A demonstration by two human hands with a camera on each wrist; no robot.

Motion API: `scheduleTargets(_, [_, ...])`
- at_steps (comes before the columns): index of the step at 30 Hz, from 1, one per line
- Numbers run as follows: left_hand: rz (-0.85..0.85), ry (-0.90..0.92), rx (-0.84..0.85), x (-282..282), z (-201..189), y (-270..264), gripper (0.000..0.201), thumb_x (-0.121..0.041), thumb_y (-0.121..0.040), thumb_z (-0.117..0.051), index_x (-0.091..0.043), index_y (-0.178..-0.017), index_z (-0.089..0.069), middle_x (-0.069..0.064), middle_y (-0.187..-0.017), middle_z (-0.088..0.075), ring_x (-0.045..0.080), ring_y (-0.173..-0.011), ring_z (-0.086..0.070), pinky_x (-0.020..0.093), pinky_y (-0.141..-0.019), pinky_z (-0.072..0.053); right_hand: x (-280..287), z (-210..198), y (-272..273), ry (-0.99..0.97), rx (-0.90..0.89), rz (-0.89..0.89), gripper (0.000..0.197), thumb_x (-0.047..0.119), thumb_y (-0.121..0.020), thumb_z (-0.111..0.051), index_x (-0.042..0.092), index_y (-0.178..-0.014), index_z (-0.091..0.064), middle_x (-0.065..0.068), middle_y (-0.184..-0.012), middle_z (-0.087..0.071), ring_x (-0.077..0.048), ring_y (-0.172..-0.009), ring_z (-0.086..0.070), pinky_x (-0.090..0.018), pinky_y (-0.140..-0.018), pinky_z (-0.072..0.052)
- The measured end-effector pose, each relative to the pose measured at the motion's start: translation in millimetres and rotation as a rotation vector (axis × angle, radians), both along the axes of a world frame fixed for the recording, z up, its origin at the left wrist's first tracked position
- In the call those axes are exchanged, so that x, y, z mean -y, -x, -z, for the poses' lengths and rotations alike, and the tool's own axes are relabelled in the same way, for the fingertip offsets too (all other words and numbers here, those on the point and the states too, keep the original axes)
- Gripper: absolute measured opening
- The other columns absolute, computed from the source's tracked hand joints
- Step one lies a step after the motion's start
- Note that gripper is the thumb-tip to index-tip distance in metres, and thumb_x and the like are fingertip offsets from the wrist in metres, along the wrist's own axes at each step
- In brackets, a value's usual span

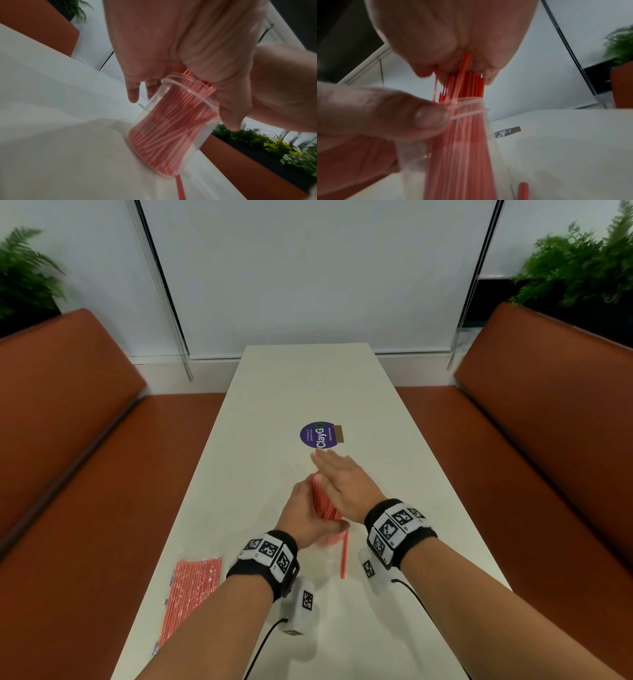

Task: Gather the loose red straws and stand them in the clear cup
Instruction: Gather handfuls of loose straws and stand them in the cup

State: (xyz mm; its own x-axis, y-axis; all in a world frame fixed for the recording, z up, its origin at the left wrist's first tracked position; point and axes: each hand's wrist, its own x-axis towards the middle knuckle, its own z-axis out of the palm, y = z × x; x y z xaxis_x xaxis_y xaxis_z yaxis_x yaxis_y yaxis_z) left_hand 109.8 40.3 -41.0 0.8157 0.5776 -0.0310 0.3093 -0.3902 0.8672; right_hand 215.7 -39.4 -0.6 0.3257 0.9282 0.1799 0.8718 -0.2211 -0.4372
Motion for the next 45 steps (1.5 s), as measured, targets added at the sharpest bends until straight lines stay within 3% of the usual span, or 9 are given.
scheduleTargets(3, [-0.030, -0.040, -0.048, -2, 0, 1, 0.089, -0.049, -0.047, -0.080, -0.026, -0.127, -0.049, -0.003, -0.117, -0.057, 0.013, -0.108, -0.057, 0.037, -0.098, -0.050, 11, 3, 0, -0.351, -0.267, 0.321, 0.045, 0.020, -0.096, -0.034, 0.006, -0.137, -0.046, -0.014, -0.139, -0.052, -0.026, -0.131, -0.045, -0.033, -0.109, -0.034])
scheduleTargets(6, [-0.060, -0.069, -0.063, -3, 1, 5, 0.080, -0.041, -0.054, -0.084, -0.023, -0.125, -0.052, -0.001, -0.116, -0.055, 0.013, -0.107, -0.055, 0.026, -0.095, -0.045, 21, 7, -2, 0.031, -0.244, 0.582, 0.031, 0.008, -0.090, -0.045, -0.003, -0.117, -0.056, -0.019, -0.118, -0.063, -0.032, -0.110, -0.059, -0.035, -0.092, -0.047])
scheduleTargets(12, [-0.116, -0.060, -0.043, 2, 0, 15, 0.079, -0.042, -0.057, -0.084, -0.021, -0.126, -0.052, 0.000, -0.118, -0.052, 0.012, -0.108, -0.054, 0.022, -0.092, -0.041, 27, 34, 36, 0.644, 0.078, 0.381, 0.029, 0.019, -0.093, -0.045, 0.006, -0.116, -0.057, -0.011, -0.121, -0.060, -0.027, -0.115, -0.052, -0.033, -0.095, -0.044])
scheduleTargets(18, [-0.119, -0.033, -0.042, 6, -3, 29, 0.085, -0.035, -0.056, -0.087, -0.020, -0.130, -0.048, -0.001, -0.124, -0.051, 0.013, -0.115, -0.051, 0.022, -0.093, -0.037, 25, 37, 44, 0.589, 0.047, 0.439, 0.027, 0.004, -0.093, -0.044, 0.003, -0.117, -0.058, -0.012, -0.122, -0.061, -0.027, -0.114, -0.058, -0.032, -0.095, -0.048])
scheduleTargets(23, [-0.137, 0.018, -0.131, 8, -4, 44, 0.128, -0.039, -0.052, -0.091, -0.011, -0.153, -0.017, 0.003, -0.151, -0.033, 0.020, -0.140, -0.036, 0.034, -0.114, -0.033, 40, 33, 35, 0.575, -0.054, 0.490, 0.024, 0.006, -0.091, -0.046, 0.005, -0.111, -0.061, -0.012, -0.116, -0.066, -0.027, -0.106, -0.065, -0.030, -0.086, -0.052])
scheduleTargets(31, [-0.145, 0.025, -0.134, 17, -8, 51, 0.118, -0.040, -0.062, -0.086, -0.008, -0.152, -0.016, 0.005, -0.148, -0.030, 0.020, -0.139, -0.035, 0.026, -0.109, -0.032, 61, 38, 29, 0.651, 0.109, 0.410, 0.031, 0.005, -0.095, -0.041, 0.004, -0.122, -0.057, -0.012, -0.128, -0.061, -0.027, -0.118, -0.059, -0.031, -0.097, -0.046])
scheduleTargets(37, [-0.174, 0.030, -0.120, 18, -15, 46, 0.121, -0.054, -0.051, -0.084, -0.013, -0.149, -0.026, 0.004, -0.146, -0.036, 0.021, -0.136, -0.040, 0.038, -0.113, -0.036, 57, -22, 5, 0.097, -0.179, 0.683, 0.018, 0.016, -0.088, -0.052, 0.003, -0.097, -0.060, -0.013, -0.094, -0.067, -0.031, -0.092, -0.066, -0.032, -0.077, -0.053])
scheduleTargets(39, [-0.178, 0.002, -0.110, 19, -14, 42, 0.115, -0.057, -0.047, -0.082, -0.015, -0.144, -0.035, 0.003, -0.139, -0.044, 0.019, -0.130, -0.045, 0.037, -0.109, -0.041, 51, -42, 6, -0.261, -0.245, 0.643, 0.010, 0.011, -0.088, -0.054, 0.003, -0.092, -0.057, -0.003, -0.074, -0.058, -0.021, -0.071, -0.061, -0.013, -0.062, -0.045])
scheduleTargets(45, [-0.193, -0.008, -0.026, 20, -12, 31, 0.079, -0.035, -0.060, -0.085, -0.020, -0.128, -0.047, -0.002, -0.124, -0.049, 0.009, -0.105, -0.048, 0.023, -0.090, -0.039, 23, -46, 36, -0.708, -0.442, 0.300, 0.041, -0.001, -0.087, -0.053, 0.012, -0.123, -0.040, -0.013, -0.071, -0.056, -0.015, -0.060, -0.053, -0.020, -0.057, -0.049])
